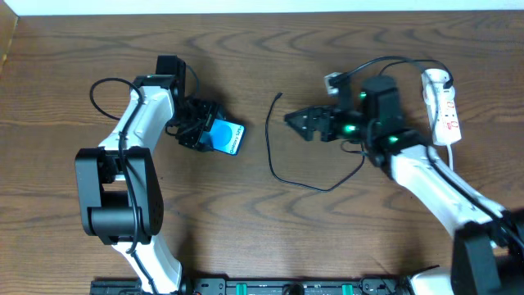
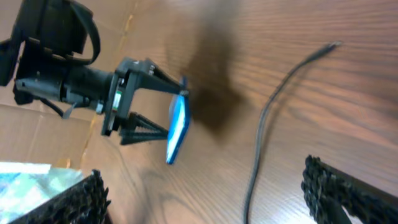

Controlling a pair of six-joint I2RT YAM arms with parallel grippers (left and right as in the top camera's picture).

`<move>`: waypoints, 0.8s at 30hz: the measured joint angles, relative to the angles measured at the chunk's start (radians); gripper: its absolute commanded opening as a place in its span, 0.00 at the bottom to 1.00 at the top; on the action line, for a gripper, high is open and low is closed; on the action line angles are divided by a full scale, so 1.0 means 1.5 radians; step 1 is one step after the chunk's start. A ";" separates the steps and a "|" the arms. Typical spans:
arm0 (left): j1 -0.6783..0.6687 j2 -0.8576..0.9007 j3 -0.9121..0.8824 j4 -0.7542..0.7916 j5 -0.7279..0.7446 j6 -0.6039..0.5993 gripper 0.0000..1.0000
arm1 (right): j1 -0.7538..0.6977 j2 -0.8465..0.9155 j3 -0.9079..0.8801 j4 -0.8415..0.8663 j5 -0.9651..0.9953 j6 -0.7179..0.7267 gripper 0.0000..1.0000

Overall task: Plug charger to phone and switch on socket
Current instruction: 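Move the right gripper toward the phone held by the left gripper, then grasp the phone's edge with the right gripper beside the left gripper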

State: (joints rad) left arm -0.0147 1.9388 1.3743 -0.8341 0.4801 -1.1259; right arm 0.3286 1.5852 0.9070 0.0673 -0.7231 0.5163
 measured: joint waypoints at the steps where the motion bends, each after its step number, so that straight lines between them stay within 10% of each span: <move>1: 0.000 0.000 0.000 0.002 0.005 0.000 0.73 | 0.010 0.013 0.000 0.017 -0.001 0.012 0.98; 24: -0.052 0.000 0.000 0.006 0.125 -0.032 0.73 | 0.189 0.122 0.001 0.162 0.223 0.196 0.54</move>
State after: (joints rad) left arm -0.0925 1.9388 1.3743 -0.8253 0.6674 -1.1736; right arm 0.6125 1.7683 0.9081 0.3103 -0.3893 0.8108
